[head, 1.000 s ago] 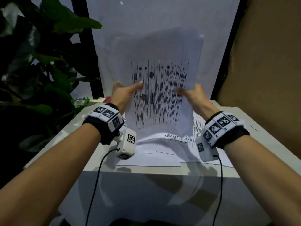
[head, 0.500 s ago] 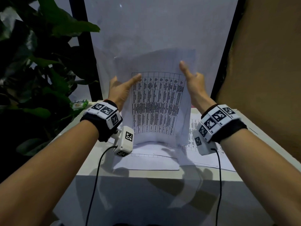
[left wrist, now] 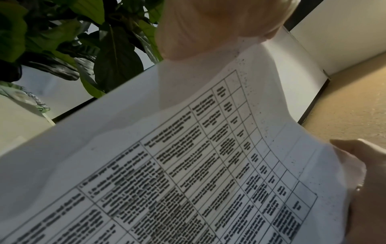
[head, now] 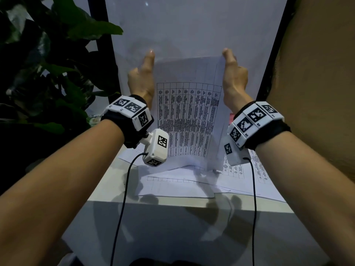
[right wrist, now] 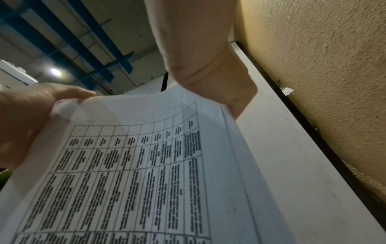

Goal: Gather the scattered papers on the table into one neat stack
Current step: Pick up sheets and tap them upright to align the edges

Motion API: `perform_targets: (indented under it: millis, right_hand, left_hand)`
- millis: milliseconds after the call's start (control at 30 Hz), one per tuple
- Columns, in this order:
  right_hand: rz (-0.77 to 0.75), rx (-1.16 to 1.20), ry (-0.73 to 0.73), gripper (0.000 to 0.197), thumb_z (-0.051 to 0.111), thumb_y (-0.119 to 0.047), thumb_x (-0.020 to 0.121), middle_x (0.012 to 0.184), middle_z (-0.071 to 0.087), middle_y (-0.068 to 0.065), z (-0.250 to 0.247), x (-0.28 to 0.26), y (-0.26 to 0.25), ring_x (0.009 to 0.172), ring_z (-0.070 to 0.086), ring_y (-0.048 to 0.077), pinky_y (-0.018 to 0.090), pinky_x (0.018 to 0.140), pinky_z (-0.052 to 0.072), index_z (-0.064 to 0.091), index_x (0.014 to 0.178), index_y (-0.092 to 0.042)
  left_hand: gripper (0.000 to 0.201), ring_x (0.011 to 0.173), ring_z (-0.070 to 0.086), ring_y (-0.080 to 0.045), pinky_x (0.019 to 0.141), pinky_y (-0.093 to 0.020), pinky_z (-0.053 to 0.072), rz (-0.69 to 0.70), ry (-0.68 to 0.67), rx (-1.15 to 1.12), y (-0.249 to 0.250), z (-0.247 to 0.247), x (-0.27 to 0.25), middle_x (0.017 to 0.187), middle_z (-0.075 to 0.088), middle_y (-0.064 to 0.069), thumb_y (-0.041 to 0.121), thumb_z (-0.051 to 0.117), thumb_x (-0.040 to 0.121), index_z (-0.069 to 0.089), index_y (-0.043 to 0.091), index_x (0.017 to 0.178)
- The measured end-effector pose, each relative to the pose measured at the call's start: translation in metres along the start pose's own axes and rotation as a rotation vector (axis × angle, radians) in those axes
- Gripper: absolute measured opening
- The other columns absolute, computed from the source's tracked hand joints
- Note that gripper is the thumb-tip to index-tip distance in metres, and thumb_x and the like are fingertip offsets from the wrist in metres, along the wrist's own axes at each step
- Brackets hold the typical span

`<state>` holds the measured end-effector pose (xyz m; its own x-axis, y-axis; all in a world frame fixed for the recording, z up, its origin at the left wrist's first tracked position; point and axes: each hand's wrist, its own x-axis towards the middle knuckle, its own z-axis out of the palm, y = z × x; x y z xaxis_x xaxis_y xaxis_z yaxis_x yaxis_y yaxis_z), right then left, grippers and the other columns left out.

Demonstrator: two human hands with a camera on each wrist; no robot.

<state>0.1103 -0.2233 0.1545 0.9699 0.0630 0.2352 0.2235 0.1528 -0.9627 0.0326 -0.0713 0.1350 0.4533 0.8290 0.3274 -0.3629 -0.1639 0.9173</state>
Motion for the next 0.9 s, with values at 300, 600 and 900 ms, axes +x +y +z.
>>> perform_targets:
  millis: [300,600,900]
  right_hand:
    - [-0.096,-0.018,-0.115,0.061,0.051,-0.034,0.089,0.139,0.046,0.019,-0.004,0.004,0.001,0.128,0.043,0.032,0.046,0.106,0.036,0.043,0.128,0.012]
    - [-0.250,-0.140,-0.390,0.011,0.067,-0.009,0.081,0.075,0.056,-0.002,-0.031,0.021,0.066,0.067,0.052,0.006,0.021,0.064,0.045,0.059,0.078,-0.015]
    - [-0.425,-0.160,-0.258,0.009,0.056,-0.018,0.091,0.067,0.051,-0.007,-0.005,0.018,0.019,0.048,0.043,-0.005,0.011,0.045,0.036,0.060,0.088,-0.012]
  left_hand:
    - [0.033,0.078,0.058,-0.021,0.074,-0.033,0.047,-0.024,-0.014,0.036,0.005,-0.005,0.000,0.083,0.061,-0.007,0.045,0.056,0.082,0.059,0.016,0.065]
    - [0.041,0.093,0.065,-0.018,0.090,-0.031,0.053,0.043,-0.324,0.070,-0.016,-0.014,-0.015,0.097,0.068,-0.003,0.019,0.067,0.084,0.059,-0.002,0.118]
    - [0.015,0.089,0.065,-0.024,0.088,-0.044,0.053,0.172,-0.277,0.160,-0.001,-0.003,-0.018,0.092,0.066,-0.012,0.009,0.064,0.085,0.063,0.022,0.079]
